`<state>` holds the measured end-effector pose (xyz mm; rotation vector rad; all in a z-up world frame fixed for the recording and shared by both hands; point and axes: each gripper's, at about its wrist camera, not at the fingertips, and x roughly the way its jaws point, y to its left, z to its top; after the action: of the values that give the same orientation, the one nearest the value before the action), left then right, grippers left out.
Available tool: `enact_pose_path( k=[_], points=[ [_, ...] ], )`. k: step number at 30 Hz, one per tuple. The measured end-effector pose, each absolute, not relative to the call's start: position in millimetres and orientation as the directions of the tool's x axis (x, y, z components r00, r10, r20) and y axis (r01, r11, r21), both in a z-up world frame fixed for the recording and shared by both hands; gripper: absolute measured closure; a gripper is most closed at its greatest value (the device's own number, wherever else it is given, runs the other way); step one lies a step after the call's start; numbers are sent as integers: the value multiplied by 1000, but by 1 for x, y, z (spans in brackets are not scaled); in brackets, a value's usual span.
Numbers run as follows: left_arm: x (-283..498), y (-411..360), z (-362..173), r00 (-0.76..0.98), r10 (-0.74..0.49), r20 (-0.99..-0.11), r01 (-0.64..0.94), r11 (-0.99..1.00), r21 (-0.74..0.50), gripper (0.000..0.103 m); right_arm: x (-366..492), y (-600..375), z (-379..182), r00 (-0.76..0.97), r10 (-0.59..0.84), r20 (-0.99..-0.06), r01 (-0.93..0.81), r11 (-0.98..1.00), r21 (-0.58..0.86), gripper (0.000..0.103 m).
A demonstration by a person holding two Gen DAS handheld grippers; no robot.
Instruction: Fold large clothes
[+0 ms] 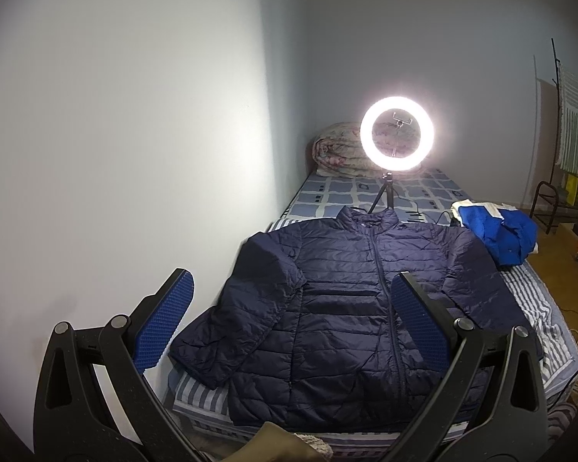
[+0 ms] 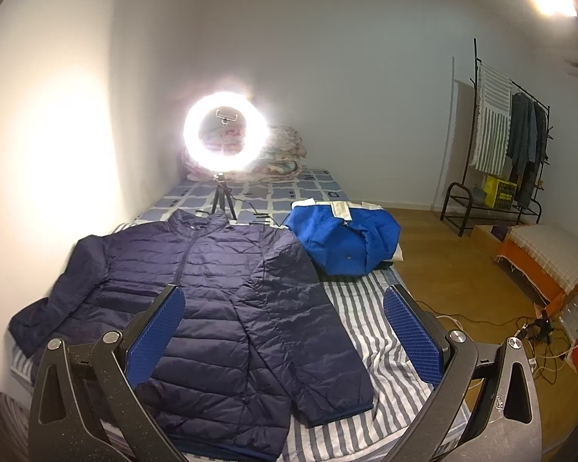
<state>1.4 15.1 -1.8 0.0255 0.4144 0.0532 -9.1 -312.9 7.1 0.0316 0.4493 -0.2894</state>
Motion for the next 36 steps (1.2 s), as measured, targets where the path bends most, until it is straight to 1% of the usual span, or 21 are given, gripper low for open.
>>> enact_pose_path(
  k=[7, 11, 19, 26, 30, 33, 36],
  points=[
    [3, 29, -12, 908, 74, -413, -66, 997, 34, 0, 8, -294, 5, 854, -267, -447, 269, 961, -60, 1],
    [2, 38, -16, 907, 99, -410, -86, 995, 50, 0, 15, -281, 8, 863, -252, -438, 246, 967, -72, 1],
    [-7, 63, -26, 900, 149, -409, -130, 989, 75, 0, 40, -247, 7, 878, -191, -439, 171, 982, -85, 1],
    [-18, 89, -42, 880, 185, -437, -169, 983, 74, 0, 69, -209, 5, 890, -116, -441, 76, 991, -108, 1],
    [-26, 102, -52, 868, 199, -455, -197, 979, 53, 0, 87, -185, 0, 896, -35, -442, -10, 995, -97, 1],
    [-36, 113, -63, 860, 212, -465, -217, 975, 43, 0, 101, -160, -8, 906, 42, -422, -95, 990, -105, 1],
    [-45, 119, -74, 848, 228, -478, -234, 971, 49, 0, 114, -136, -20, 889, 171, -424, -227, 970, -86, 1]
  ],
)
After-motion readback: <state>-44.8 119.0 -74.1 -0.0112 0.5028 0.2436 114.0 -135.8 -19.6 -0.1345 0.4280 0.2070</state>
